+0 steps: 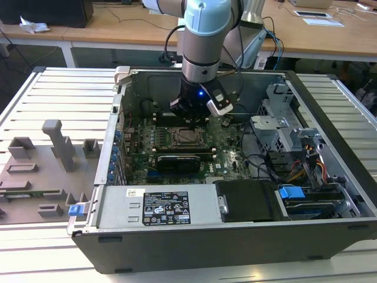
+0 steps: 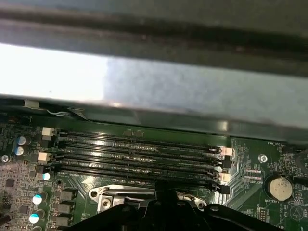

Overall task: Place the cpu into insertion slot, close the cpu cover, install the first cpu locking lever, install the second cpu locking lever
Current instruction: 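Install the first cpu locking lever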

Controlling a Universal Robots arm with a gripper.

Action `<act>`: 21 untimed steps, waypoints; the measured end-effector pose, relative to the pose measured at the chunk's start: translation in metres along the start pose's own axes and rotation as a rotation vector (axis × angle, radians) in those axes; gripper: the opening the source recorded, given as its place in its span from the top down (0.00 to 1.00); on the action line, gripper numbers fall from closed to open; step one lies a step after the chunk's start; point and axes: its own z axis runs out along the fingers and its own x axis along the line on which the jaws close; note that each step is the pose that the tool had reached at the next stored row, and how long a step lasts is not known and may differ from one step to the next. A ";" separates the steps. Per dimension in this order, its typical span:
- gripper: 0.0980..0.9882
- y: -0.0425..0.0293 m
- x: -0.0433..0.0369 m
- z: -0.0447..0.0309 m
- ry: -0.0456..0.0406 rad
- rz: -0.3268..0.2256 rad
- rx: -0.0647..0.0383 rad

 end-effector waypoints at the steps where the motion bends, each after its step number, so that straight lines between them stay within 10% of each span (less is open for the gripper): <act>1: 0.99 0.0000 -0.0001 0.0001 -0.0001 0.000 0.000; 7: 0.99 0.0016 0.0009 -0.0096 -0.0101 -0.001 0.002; 14: 0.99 0.0092 0.0011 -0.0088 -0.0042 -0.002 0.065; 21: 0.99 0.0169 0.0089 -0.0080 -0.0069 -0.002 0.070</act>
